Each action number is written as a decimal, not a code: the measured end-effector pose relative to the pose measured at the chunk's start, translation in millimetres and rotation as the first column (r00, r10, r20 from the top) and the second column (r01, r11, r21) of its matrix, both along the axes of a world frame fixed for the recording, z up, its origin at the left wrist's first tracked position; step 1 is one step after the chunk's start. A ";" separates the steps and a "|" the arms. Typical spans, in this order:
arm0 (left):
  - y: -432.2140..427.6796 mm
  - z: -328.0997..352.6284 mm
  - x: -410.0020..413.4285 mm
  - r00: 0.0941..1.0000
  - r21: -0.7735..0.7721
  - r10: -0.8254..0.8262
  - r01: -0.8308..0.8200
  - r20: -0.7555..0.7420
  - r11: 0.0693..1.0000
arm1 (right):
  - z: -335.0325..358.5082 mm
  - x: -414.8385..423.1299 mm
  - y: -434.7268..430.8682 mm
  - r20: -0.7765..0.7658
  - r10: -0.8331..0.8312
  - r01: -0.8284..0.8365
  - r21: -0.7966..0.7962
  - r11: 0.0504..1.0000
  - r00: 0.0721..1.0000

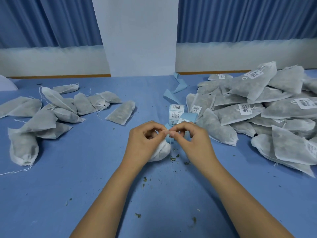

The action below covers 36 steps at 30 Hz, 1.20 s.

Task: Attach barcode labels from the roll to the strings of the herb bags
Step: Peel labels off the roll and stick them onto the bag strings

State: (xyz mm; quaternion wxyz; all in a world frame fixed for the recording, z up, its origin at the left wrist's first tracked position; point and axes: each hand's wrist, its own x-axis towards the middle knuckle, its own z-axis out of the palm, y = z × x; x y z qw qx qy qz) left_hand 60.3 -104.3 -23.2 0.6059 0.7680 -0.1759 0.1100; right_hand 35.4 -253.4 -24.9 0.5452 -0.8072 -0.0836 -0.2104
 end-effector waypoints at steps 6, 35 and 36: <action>1.3 3.8 -1.8 0.978 -0.098 -0.128 0.112 -0.167 0.989 | 1.6 -1.0 1.0 0.040 -0.006 0.008 -0.057 0.998 0.999; 4.5 7.0 -3.6 0.933 -0.232 -0.211 0.144 -0.293 0.962 | 3.5 -3.0 1.4 0.430 0.006 0.116 -0.257 0.959 0.903; 4.6 6.5 -3.2 0.933 -0.230 -0.212 0.147 -0.290 0.962 | 2.4 -2.1 1.3 0.445 -0.004 0.138 -0.270 0.953 0.895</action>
